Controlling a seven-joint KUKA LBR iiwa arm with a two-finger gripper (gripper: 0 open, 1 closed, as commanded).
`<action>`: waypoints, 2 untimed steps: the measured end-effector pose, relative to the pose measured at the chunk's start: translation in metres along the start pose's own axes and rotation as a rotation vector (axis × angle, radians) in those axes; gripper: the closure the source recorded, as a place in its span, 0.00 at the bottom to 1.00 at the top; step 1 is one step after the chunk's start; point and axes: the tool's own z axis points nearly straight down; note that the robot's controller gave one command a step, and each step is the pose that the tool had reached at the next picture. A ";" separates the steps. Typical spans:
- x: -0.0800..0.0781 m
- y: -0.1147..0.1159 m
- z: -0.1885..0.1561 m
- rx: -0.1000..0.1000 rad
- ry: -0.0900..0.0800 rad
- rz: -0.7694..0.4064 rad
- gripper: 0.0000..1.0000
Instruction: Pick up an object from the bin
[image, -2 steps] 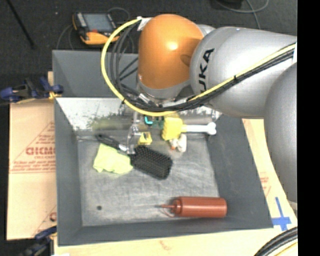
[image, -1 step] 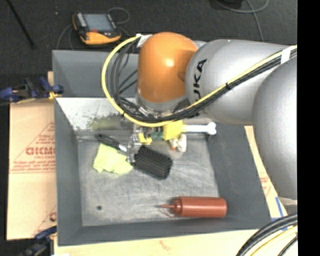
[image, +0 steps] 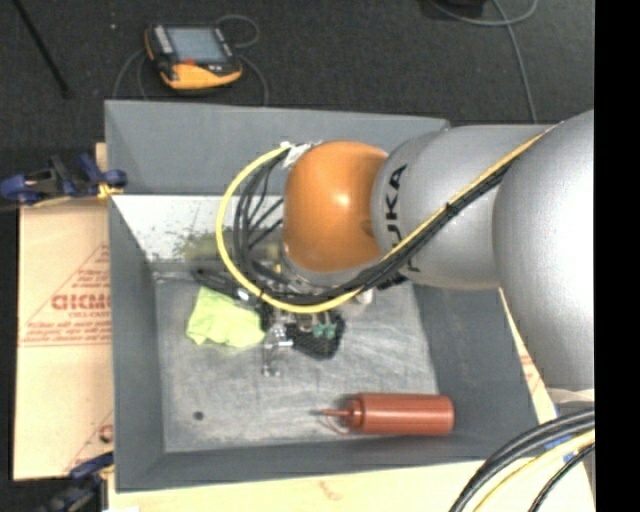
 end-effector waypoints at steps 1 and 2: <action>0.016 0.022 0.038 0.002 0.011 -0.038 0.00; -0.032 0.020 0.060 -0.004 0.001 0.052 0.00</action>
Offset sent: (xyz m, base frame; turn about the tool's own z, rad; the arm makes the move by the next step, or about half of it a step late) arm 0.0557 0.0155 -0.0773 0.1199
